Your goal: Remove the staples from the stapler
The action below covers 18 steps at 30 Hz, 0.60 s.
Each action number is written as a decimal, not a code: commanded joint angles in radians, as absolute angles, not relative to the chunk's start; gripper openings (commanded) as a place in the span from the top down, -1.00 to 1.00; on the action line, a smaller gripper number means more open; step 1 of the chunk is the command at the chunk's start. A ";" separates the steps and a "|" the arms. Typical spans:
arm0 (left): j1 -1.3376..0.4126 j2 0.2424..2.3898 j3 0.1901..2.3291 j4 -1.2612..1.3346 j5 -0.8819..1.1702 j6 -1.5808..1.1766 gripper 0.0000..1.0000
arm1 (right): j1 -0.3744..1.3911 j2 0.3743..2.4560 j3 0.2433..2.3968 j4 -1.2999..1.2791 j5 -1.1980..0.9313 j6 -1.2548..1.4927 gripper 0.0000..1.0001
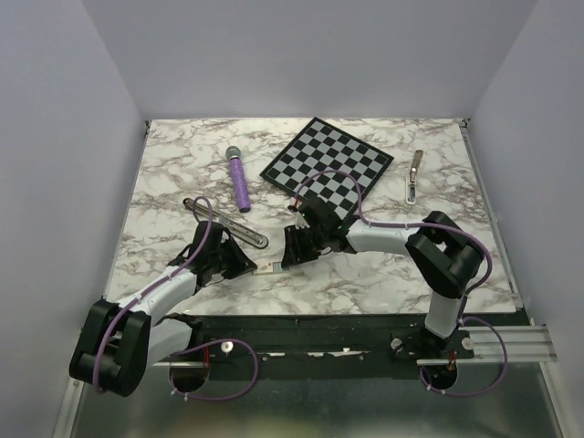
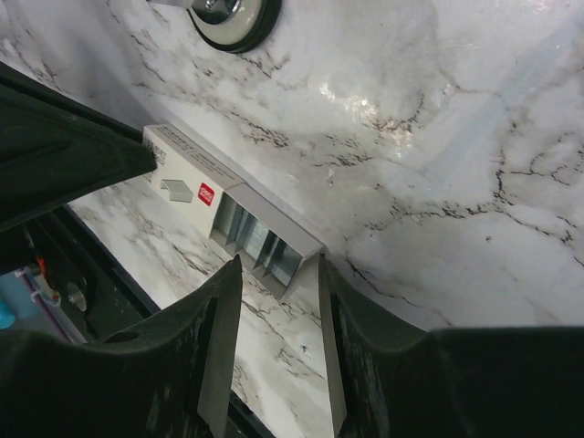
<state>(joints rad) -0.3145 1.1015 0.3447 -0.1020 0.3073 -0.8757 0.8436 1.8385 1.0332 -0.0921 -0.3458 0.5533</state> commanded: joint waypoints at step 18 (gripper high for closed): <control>-0.342 1.121 0.278 0.034 0.370 -0.966 0.68 | 0.910 1.901 1.046 0.115 -0.328 0.805 0.07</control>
<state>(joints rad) -0.3176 1.1057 0.2974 -0.0158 0.3332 -0.9371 0.8871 1.8721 1.0332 0.0284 -0.3439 0.7292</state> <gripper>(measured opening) 0.164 0.468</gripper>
